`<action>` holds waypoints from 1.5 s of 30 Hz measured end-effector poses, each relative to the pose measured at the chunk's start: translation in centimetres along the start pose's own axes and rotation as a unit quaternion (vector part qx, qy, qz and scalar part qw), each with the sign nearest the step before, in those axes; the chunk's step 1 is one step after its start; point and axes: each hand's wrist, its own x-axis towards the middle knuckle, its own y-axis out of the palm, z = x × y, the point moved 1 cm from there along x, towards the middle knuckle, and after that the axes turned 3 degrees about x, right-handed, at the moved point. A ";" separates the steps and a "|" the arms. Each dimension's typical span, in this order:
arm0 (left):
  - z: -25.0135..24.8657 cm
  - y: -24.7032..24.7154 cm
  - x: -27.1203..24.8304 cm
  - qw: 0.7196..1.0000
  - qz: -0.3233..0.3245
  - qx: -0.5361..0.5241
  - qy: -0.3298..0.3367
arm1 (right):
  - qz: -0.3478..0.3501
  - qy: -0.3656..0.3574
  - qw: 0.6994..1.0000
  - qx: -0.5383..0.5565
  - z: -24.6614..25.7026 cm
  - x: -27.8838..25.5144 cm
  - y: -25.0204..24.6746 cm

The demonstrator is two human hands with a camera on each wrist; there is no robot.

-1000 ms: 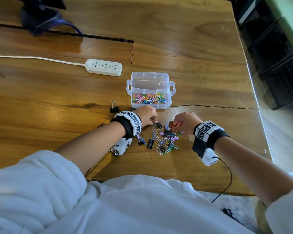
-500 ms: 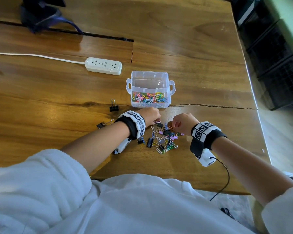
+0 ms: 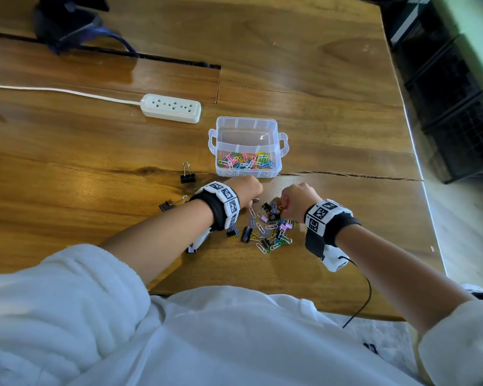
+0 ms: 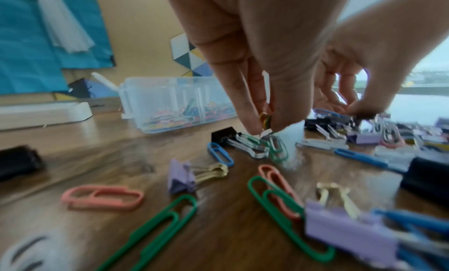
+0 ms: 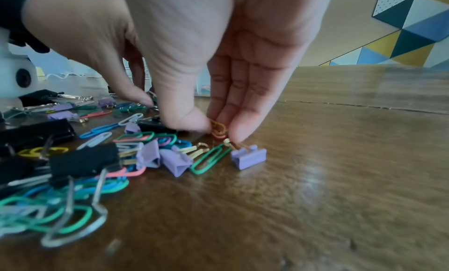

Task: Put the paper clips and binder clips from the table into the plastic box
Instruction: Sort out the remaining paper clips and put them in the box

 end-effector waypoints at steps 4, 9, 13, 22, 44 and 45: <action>1.6 -0.6 -1.1 0.988 -0.071 -0.129 -0.035 | -0.010 0.010 1.000 0.012 -0.2 0.3 0.1; 4.2 -2.7 -2.0 0.960 -0.167 -0.214 -0.074 | -0.019 -0.013 0.998 0.058 -0.3 0.6 -1.0; 5.9 -3.9 -2.0 0.964 -0.180 -0.174 -0.086 | -0.075 -0.018 0.991 0.107 0.2 1.5 -3.2; 7.2 -3.0 -1.4 0.960 -0.146 -0.193 -0.137 | -0.156 -0.057 0.972 0.164 2.6 4.5 -5.9; 5.8 -0.4 -5.3 0.973 -0.154 -0.166 -0.043 | -0.006 -0.190 0.982 0.011 3.4 -0.1 -0.1; 5.8 -0.1 -5.8 0.978 -0.127 -0.162 -0.042 | -0.003 -0.185 0.983 0.017 3.4 -0.1 0.4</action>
